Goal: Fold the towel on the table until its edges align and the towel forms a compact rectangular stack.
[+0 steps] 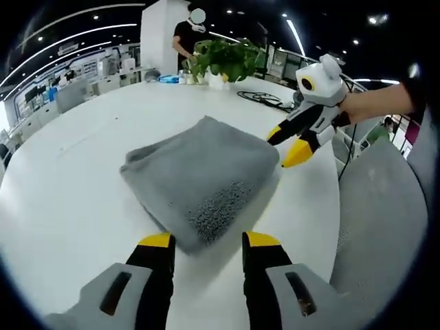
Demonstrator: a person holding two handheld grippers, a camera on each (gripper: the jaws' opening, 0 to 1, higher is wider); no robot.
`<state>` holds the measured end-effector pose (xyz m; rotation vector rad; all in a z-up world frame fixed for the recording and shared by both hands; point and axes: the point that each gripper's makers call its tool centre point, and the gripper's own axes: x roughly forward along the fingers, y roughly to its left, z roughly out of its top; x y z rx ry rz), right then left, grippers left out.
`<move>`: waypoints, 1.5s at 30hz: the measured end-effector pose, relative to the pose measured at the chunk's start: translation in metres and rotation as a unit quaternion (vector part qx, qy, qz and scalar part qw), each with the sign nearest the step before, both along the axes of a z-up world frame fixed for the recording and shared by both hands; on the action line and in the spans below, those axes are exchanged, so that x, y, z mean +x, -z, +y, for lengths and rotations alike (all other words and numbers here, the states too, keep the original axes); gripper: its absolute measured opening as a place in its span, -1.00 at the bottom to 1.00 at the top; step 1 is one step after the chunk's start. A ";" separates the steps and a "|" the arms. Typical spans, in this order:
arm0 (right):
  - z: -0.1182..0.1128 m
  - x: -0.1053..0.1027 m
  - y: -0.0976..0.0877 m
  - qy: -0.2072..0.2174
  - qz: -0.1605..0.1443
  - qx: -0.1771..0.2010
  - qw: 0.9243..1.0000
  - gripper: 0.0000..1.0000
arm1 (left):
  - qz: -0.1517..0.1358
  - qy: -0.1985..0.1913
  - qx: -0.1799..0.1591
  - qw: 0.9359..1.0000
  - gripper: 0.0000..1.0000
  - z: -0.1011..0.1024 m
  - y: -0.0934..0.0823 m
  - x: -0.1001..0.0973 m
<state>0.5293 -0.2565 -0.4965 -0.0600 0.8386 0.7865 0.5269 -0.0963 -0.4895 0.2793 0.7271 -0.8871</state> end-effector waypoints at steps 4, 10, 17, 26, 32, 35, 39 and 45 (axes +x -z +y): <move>0.006 0.001 -0.002 0.000 0.003 0.000 1.000 -0.18 | 0.003 -0.013 0.000 1.000 -0.26 0.000 0.006 0.005; 0.009 0.007 0.001 0.003 0.003 0.006 1.000 -0.25 | 0.008 -0.025 0.000 1.000 -0.32 -0.001 0.007 0.012; 0.015 0.017 0.009 0.007 0.015 0.018 1.000 -0.31 | 0.014 -0.037 -0.005 0.999 -0.33 0.002 0.010 0.021; 0.022 0.048 0.006 0.013 0.011 0.018 1.000 -0.31 | 0.003 -0.068 -0.011 0.998 -0.38 0.011 0.008 0.054; 0.028 0.077 0.008 0.029 0.013 0.025 0.999 -0.32 | -0.007 -0.056 0.000 0.998 -0.41 0.012 0.007 0.074; 0.031 0.090 0.008 0.033 0.009 0.022 0.999 -0.32 | -0.011 -0.056 0.007 0.998 -0.42 0.015 0.006 0.086; 0.031 0.108 0.007 0.038 0.002 0.010 0.999 -0.34 | -0.017 -0.062 0.008 0.998 -0.42 0.017 0.005 0.102; 0.032 0.117 0.003 0.045 -0.004 0.002 0.999 -0.37 | -0.017 -0.077 0.010 0.997 -0.41 0.019 0.002 0.114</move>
